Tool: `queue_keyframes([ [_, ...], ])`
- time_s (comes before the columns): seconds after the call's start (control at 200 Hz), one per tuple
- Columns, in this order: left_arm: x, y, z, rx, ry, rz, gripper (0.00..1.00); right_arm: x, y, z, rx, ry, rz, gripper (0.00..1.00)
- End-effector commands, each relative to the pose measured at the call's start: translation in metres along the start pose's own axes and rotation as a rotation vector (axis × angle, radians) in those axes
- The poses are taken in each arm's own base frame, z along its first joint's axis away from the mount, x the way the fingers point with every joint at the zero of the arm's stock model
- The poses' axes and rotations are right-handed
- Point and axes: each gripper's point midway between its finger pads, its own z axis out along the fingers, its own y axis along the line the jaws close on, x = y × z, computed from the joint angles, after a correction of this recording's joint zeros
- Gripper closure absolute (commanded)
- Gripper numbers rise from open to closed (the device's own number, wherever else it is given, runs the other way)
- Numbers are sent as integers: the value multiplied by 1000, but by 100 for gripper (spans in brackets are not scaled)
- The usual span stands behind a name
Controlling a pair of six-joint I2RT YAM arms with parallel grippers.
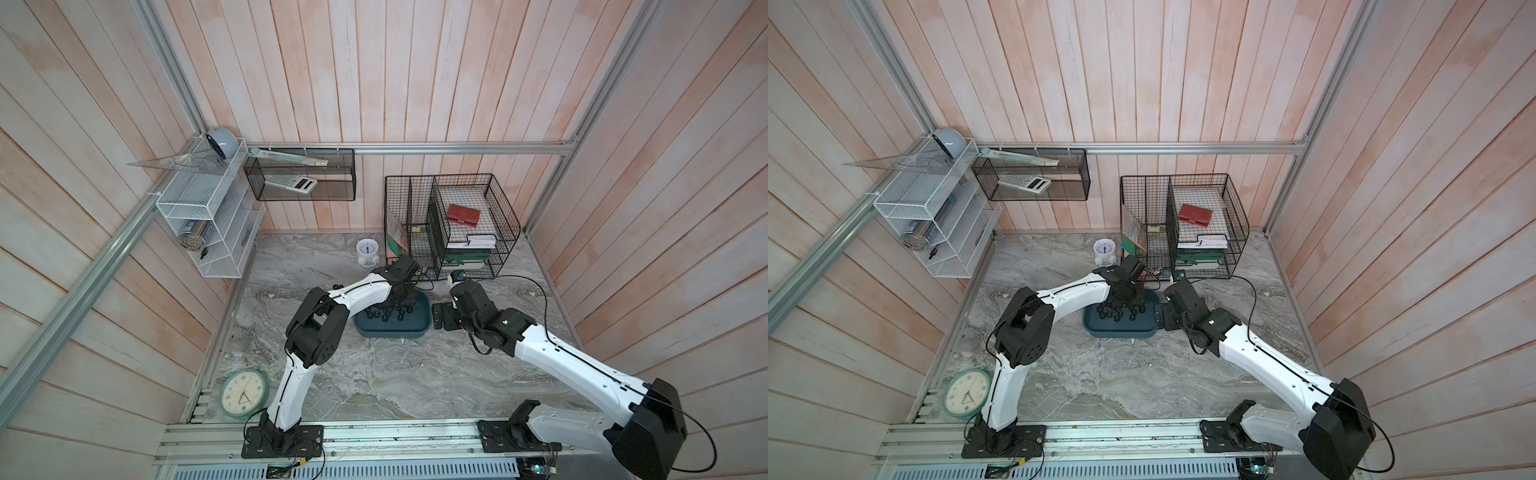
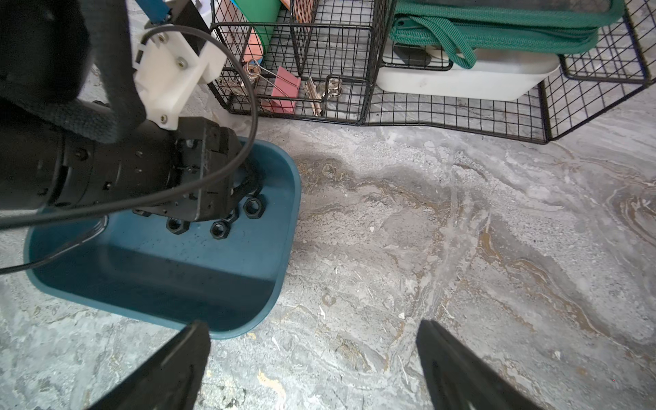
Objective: Put the nuts on the desktop into the storage box
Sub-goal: Place the nut in the storage box, then pick up the nut from the center of the board.
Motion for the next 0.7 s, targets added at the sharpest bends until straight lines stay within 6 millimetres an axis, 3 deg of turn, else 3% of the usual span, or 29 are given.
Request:
queue_keyframes([
  [0.0, -16, -8, -36, 13, -66, 16, 52, -4, -3, 1, 15, -10, 7, 2],
  [0.2, -34, 12, -77, -1, -149, -21, 31, -10, 3, 2, -13, -25, 7, 2],
  [0.3, -45, 28, -96, -15, -185, -49, 18, -12, 8, 5, -31, -27, 5, 2],
  [0.47, -60, 62, -120, -68, -240, -90, 6, -16, 17, 9, -64, -24, -5, 2],
  [0.495, -60, 67, -121, -76, -240, -96, 1, -16, 19, 10, -68, -21, -8, 2],
  [0.695, -66, 105, -131, -133, -260, -153, 0, -21, 26, 15, -87, -18, -23, 2],
])
